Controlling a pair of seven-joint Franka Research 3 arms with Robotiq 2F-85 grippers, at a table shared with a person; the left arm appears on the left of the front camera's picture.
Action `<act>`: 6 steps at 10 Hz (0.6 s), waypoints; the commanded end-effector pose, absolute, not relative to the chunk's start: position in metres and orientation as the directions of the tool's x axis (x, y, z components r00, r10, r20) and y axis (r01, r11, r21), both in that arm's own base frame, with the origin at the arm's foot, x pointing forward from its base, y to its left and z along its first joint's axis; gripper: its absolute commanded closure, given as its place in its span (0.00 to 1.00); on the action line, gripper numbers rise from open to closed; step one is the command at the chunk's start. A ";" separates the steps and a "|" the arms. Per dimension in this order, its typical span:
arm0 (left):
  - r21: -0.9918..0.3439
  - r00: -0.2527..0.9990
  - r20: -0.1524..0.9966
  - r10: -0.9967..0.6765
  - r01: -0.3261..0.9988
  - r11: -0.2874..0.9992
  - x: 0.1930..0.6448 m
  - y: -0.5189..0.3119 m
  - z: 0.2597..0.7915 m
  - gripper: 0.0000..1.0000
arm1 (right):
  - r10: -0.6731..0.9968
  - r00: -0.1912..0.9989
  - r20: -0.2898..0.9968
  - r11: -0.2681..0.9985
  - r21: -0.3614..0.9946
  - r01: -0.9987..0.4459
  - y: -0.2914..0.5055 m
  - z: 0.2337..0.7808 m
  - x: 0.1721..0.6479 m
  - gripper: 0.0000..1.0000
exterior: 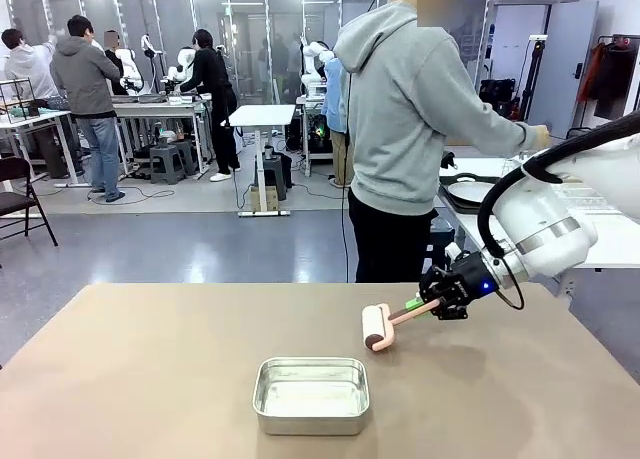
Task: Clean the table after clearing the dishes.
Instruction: When the right (or left) Handle tray is removed, use the right hand (or left hand) to clean the right (or left) side of the table with the Lint Roller.
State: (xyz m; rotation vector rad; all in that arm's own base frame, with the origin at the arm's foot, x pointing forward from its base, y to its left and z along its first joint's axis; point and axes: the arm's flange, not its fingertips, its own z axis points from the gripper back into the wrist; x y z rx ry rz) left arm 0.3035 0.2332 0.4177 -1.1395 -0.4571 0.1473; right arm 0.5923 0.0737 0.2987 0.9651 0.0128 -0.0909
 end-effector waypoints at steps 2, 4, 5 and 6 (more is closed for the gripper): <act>-0.906 0.897 0.265 0.354 0.105 0.411 0.304 0.234 0.420 0.00 | -0.095 0.993 -0.073 0.690 0.714 0.118 0.014 0.273 0.615 0.79; -0.906 0.897 0.265 0.354 0.105 0.411 0.304 0.234 0.420 0.00 | -0.125 0.990 -0.066 0.721 0.680 0.136 -0.028 0.273 0.617 0.79; -0.906 0.897 0.265 0.354 0.105 0.411 0.304 0.234 0.420 0.00 | -0.112 0.991 -0.067 0.748 0.651 0.128 -0.050 0.271 0.614 0.79; -0.906 0.897 0.265 0.354 0.105 0.411 0.304 0.234 0.420 0.00 | -0.075 0.996 -0.039 0.811 0.579 0.084 -0.078 0.270 0.612 0.79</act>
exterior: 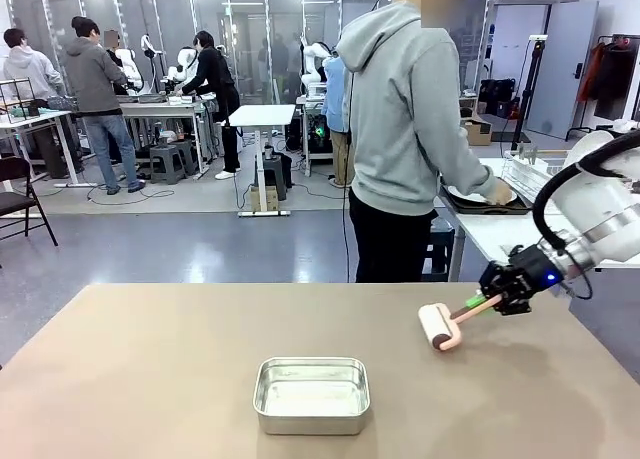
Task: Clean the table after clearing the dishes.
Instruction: When the right (or left) Handle tray is removed, use the right hand (or left hand) to clean the right (or left) side of the table with the Lint Roller.
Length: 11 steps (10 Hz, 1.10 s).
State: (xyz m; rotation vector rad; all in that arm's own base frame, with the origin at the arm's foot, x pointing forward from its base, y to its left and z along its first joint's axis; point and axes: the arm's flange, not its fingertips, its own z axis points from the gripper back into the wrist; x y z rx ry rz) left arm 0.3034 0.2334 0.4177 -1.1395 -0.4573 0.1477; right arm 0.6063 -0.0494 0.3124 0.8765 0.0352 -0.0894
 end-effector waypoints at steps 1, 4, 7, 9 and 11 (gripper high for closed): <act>-0.906 0.897 0.265 0.354 0.105 0.411 0.304 0.234 0.420 0.00 | -0.094 0.995 -0.027 0.842 0.532 0.094 -0.099 0.272 0.610 0.79; -0.906 0.897 0.265 0.354 0.105 0.411 0.304 0.234 0.420 0.00 | -0.156 0.988 -0.011 0.906 0.396 0.147 -0.137 0.297 0.604 0.79; -0.906 0.897 0.265 0.354 0.105 0.411 0.304 0.234 0.420 0.00 | -0.203 0.979 -0.006 0.963 0.179 0.201 -0.156 0.328 0.588 0.79; -0.906 0.897 0.265 0.354 0.105 0.411 0.304 0.234 0.420 0.00 | -0.224 0.974 0.025 0.973 0.051 0.223 -0.158 0.359 0.577 0.79; -0.906 0.897 0.265 0.354 0.105 0.411 0.304 0.234 0.420 0.00 | -0.218 0.974 0.058 0.974 -0.053 0.221 -0.146 0.398 0.564 0.79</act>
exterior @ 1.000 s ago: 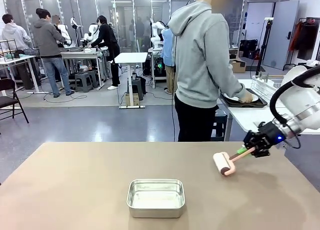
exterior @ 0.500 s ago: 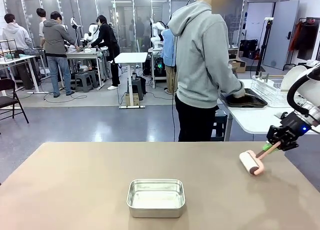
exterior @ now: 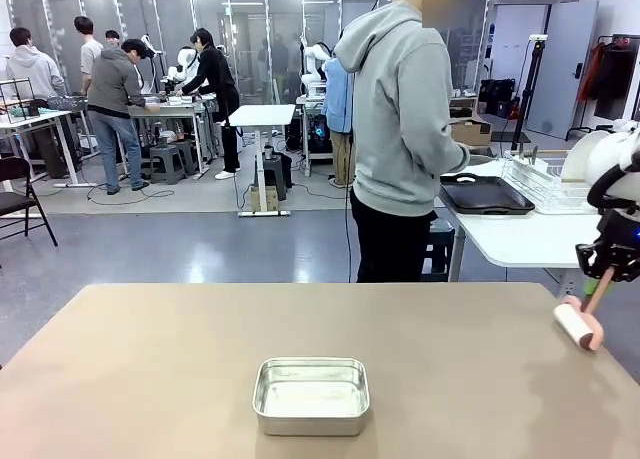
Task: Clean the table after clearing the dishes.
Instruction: When the right (or left) Handle tray is removed, use the right hand (or left hand) to clean the right (or left) side of the table with the Lint Roller.
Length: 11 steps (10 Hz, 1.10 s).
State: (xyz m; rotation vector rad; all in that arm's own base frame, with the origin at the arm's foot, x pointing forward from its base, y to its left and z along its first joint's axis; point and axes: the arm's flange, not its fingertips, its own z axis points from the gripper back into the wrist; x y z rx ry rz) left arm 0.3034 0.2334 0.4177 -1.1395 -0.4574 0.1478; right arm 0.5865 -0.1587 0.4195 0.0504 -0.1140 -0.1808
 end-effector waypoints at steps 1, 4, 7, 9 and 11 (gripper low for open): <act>-0.906 0.897 0.265 0.354 0.105 0.411 0.304 0.234 0.420 0.00 | -0.204 0.974 0.097 0.976 -0.053 0.210 -0.135 0.421 0.553 0.79; -0.906 0.897 0.265 0.354 0.105 0.411 0.304 0.234 0.420 0.00 | -0.214 0.962 0.172 0.966 -0.110 0.235 -0.117 0.467 0.524 0.79; -0.906 0.897 0.265 0.354 0.105 0.411 0.304 0.234 0.420 0.00 | -0.234 0.949 0.210 0.961 -0.097 0.259 -0.111 0.491 0.509 0.79; -0.906 0.897 0.265 0.354 0.105 0.411 0.304 0.234 0.420 0.00 | -0.190 0.963 0.192 0.974 -0.091 0.210 -0.121 0.486 0.521 0.79; -0.906 0.897 0.265 0.354 0.105 0.411 0.304 0.234 0.420 0.00 | -0.190 0.963 0.192 0.974 -0.091 0.210 -0.121 0.486 0.521 0.79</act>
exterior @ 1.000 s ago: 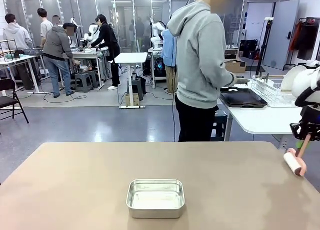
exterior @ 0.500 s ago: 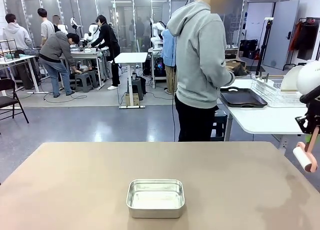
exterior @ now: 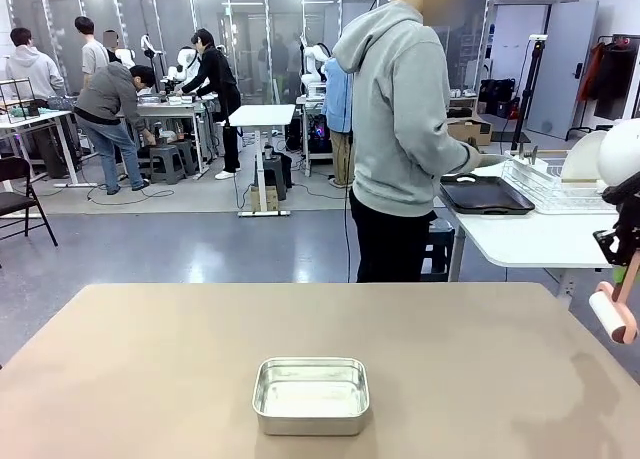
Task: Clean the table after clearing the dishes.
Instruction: When the right (or left) Handle tray is removed, use the right hand (or left hand) to clean the right (or left) side of the table with the Lint Roller.
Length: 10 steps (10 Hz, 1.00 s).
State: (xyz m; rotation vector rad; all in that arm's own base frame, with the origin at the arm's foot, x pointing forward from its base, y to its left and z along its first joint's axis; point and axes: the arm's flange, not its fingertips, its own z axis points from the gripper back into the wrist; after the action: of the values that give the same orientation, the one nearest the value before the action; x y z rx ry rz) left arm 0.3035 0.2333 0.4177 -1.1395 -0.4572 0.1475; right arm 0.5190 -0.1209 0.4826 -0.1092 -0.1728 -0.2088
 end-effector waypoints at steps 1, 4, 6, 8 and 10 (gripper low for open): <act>-0.906 0.897 0.265 0.354 0.105 0.411 0.304 0.234 0.420 0.00 | -0.190 0.963 0.192 0.974 -0.091 0.210 -0.121 0.486 0.521 0.79; -0.906 0.897 0.265 0.354 0.105 0.411 0.304 0.234 0.420 0.00 | -0.190 0.963 0.192 0.974 -0.091 0.210 -0.121 0.486 0.521 0.79; -0.906 0.897 0.265 0.354 0.105 0.411 0.304 0.234 0.420 0.00 | -0.190 0.963 0.192 0.974 -0.091 0.210 -0.121 0.486 0.521 0.79; -0.906 0.897 0.265 0.354 0.105 0.411 0.304 0.234 0.420 0.00 | -0.190 0.963 0.192 0.974 -0.091 0.210 -0.121 0.486 0.521 0.79; -0.906 0.897 0.265 0.354 0.105 0.411 0.304 0.234 0.420 0.00 | -0.190 0.963 0.192 0.974 -0.091 0.210 -0.121 0.486 0.521 0.79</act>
State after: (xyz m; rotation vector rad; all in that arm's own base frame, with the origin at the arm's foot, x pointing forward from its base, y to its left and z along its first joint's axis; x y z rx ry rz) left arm 0.3035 0.2333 0.4177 -1.1395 -0.4572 0.1475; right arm 0.5202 -0.1211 0.4826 -0.1097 -0.1731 -0.2087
